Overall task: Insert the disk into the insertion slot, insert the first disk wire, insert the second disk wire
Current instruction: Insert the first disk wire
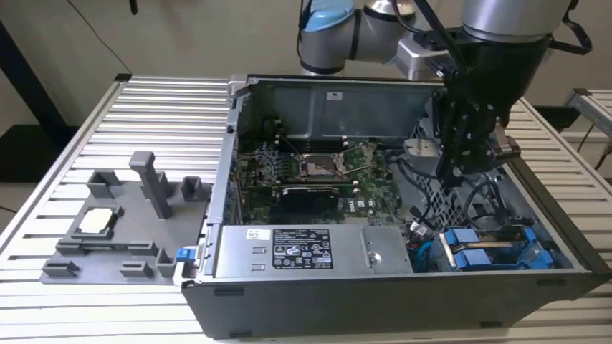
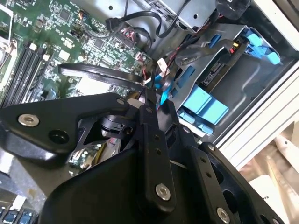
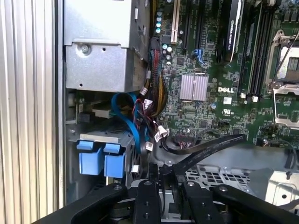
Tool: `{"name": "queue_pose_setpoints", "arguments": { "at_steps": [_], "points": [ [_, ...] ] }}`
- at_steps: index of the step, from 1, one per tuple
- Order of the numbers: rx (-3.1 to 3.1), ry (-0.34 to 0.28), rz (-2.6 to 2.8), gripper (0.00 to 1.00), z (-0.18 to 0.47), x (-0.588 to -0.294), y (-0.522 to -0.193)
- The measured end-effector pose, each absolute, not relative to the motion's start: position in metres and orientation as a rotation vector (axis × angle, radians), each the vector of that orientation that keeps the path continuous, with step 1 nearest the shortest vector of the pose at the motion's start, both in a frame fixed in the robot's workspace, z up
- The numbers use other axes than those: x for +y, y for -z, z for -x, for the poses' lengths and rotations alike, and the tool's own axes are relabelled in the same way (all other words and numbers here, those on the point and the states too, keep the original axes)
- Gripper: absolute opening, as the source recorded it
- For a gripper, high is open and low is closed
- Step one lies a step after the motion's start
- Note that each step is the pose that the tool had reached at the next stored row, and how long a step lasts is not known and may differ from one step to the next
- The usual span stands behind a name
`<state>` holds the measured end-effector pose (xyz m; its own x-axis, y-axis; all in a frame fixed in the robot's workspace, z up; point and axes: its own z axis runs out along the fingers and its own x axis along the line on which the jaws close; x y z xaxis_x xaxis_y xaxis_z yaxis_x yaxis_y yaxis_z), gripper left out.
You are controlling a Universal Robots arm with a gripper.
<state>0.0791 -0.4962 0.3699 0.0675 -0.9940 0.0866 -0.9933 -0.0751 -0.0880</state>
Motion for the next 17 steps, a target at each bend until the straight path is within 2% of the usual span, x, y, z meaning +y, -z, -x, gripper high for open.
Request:
{"name": "queue_pose_setpoints", "arguments": {
  "at_steps": [7,10,11,17],
  "points": [
    [2.134,0.198,2.293,0.27,-0.079,-0.4963,-0.3698],
    [2.135,0.2,2.294,0.24,-0.079,-0.4963,-0.3698],
    [2.135,0.2,2.294,0.17,-0.079,-0.4963,-0.3697],
    [2.136,0.202,2.295,0.16,-0.079,-0.4963,-0.3698]
  ]
}}
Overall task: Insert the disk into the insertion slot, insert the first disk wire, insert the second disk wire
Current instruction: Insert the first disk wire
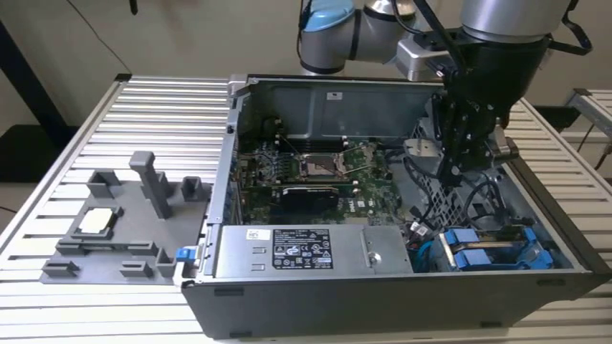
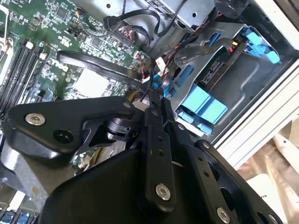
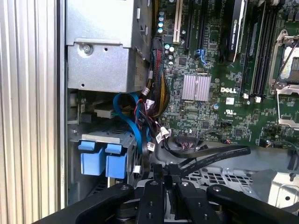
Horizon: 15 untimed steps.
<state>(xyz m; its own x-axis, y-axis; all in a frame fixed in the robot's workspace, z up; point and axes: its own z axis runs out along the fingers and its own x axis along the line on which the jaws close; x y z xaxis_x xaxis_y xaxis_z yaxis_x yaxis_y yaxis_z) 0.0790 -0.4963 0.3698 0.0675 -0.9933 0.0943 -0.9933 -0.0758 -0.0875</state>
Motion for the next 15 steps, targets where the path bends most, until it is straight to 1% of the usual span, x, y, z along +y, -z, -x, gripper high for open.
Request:
{"name": "queue_pose_setpoints", "arguments": {
  "at_steps": [8,15],
  "points": [
    [-2.134,-0.204,-2.294,0.16,-0.079,-0.498,-0.37],
    [-2.13,-0.193,-2.29,0.16,-0.084,-0.515,-0.37]
  ]
}}
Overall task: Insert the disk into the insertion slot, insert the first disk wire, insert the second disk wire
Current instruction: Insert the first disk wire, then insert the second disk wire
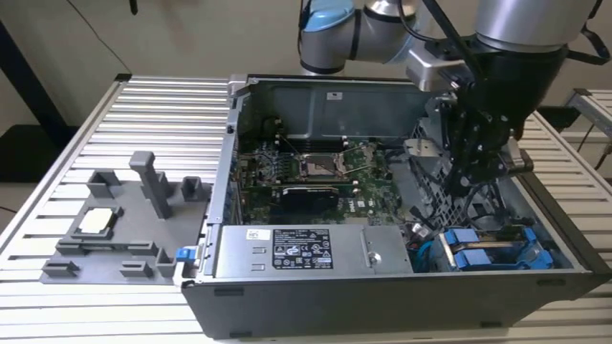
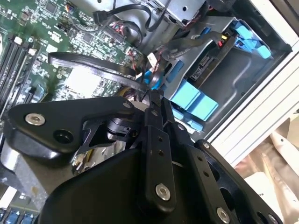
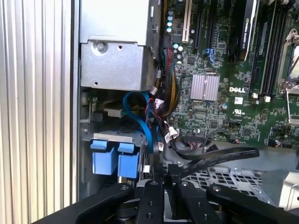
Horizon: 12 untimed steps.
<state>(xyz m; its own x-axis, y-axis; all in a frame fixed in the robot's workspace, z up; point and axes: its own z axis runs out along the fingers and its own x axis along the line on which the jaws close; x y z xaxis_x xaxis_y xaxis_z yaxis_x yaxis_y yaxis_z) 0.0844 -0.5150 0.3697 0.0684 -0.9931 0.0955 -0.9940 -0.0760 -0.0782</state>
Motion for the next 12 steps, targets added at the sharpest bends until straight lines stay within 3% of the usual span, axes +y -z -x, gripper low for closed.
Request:
{"name": "queue_pose_setpoints", "arguments": {
  "at_steps": [12],
  "points": [
    [-2.123,-0.175,-2.284,0.16,-0.099,-0.54,-0.37]
  ]
}}
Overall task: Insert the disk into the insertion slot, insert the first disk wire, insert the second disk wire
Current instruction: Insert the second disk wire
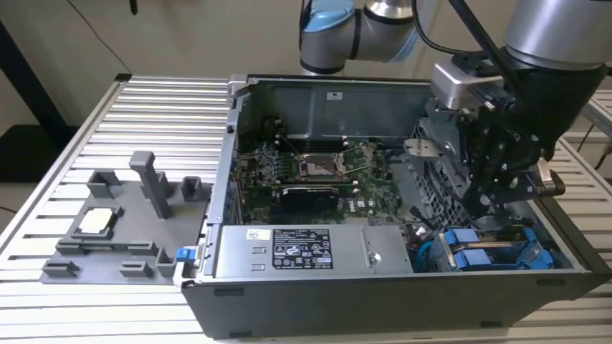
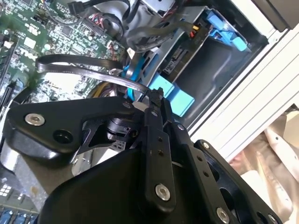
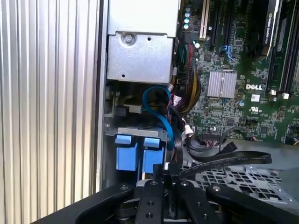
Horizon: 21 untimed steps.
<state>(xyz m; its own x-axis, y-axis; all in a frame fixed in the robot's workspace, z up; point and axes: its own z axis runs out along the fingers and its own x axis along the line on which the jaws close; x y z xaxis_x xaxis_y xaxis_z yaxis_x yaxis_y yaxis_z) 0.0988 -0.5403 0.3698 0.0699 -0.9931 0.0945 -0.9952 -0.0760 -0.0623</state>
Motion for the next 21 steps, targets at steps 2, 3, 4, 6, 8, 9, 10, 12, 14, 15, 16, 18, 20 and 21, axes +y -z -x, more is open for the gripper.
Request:
{"name": "queue_pose_setpoints", "arguments": {
  "at_steps": [2,3,4,6,8,9,10,12,14,15,16,18,20,21],
  "points": [
    [-2.122,-0.172,-2.283,0.16,-0.102,-0.543,-0.37],
    [-2.121,-0.171,-2.283,0.16,-0.104,-0.544,-0.37],
    [-2.121,-0.169,-2.282,0.16,-0.105,-0.546,-0.37],
    [-2.119,-0.167,-2.282,0.16,-0.109,-0.549,-0.37],
    [-2.118,-0.162,-2.28,0.16,-0.114,-0.553,-0.37],
    [-2.117,-0.161,-2.279,0.16,-0.115,-0.555,-0.37],
    [-2.117,-0.159,-2.279,0.16,-0.117,-0.557,-0.37],
    [-2.115,-0.156,-2.278,0.16,-0.119,-0.56,-0.37],
    [-2.115,-0.155,-2.278,0.16,-0.119,-0.56,-0.37],
    [-2.115,-0.155,-2.277,0.16,-0.119,-0.56,-0.37],
    [-2.115,-0.154,-2.277,0.16,-0.119,-0.56,-0.37],
    [-2.121,-0.142,-2.284,0.16,-0.119,-0.56,-0.37],
    [-2.142,-0.105,-2.304,0.16,-0.119,-0.56,-0.37],
    [-2.152,-0.085,-2.314,0.16,-0.119,-0.56,-0.37]
  ]
}}
